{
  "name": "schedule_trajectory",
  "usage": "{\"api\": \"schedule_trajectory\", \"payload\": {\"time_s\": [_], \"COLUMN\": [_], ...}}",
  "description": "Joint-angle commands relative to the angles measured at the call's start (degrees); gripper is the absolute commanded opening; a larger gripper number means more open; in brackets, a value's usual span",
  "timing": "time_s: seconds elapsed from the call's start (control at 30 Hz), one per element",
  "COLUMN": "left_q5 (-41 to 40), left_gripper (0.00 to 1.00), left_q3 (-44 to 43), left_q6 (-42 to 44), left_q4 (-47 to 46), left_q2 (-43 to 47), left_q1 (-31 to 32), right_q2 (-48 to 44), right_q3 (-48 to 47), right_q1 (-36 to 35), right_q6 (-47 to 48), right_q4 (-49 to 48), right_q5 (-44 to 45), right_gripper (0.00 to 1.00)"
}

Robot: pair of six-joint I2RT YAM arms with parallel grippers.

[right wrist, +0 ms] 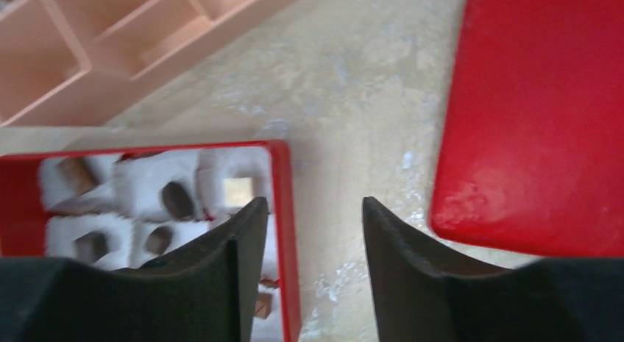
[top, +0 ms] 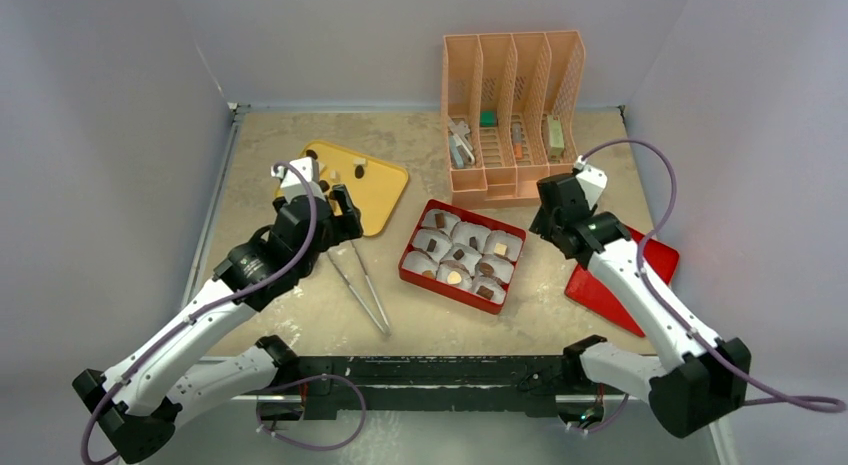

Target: Pack the chocolate

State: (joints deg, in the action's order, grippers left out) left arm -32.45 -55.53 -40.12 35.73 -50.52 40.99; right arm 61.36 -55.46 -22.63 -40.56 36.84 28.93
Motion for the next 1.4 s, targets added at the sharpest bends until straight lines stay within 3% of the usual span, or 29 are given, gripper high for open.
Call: {"api": "schedule_trajectory", "payload": {"time_s": [0.0, 0.13, 0.4, 0.93, 1.2, 1.37], "left_q5": [-2.4, -5.1, -8.7, -10.1, -9.6, -8.5], "left_gripper": [0.80, 0.80, 0.80, 0.78, 0.77, 0.76], "left_q3": [0.9, 4.1, 8.8, 8.9, 9.1, 9.3], "left_q6": [8.9, 13.2, 16.7, 17.0, 16.5, 16.7], "left_q4": [-2.8, -4.1, -5.9, -5.9, -5.9, -6.1], "left_q2": [3.2, 5.3, 9.2, 10.0, 9.4, 9.3], "left_q1": [-0.1, -0.1, -0.1, -0.1, -0.1, -0.1], "right_q2": [4.9, 9.9, 17.4, 28.0, 31.2, 31.8], "right_q3": [1.7, 5.2, 7.7, 4.4, 3.9, 3.7], "right_q1": [3.8, 11.5, 16.7, 26.4, 27.0, 27.0], "right_q6": [-1.4, 1.3, 3.5, 5.2, 6.0, 6.1], "right_q4": [0.2, -4.8, -10.3, -11.3, -13.4, -14.2], "right_q5": [6.5, 4.5, 4.0, -3.0, -5.7, -5.9], "right_gripper": [0.48, 0.40, 0.27, 0.28, 0.28, 0.18]}}
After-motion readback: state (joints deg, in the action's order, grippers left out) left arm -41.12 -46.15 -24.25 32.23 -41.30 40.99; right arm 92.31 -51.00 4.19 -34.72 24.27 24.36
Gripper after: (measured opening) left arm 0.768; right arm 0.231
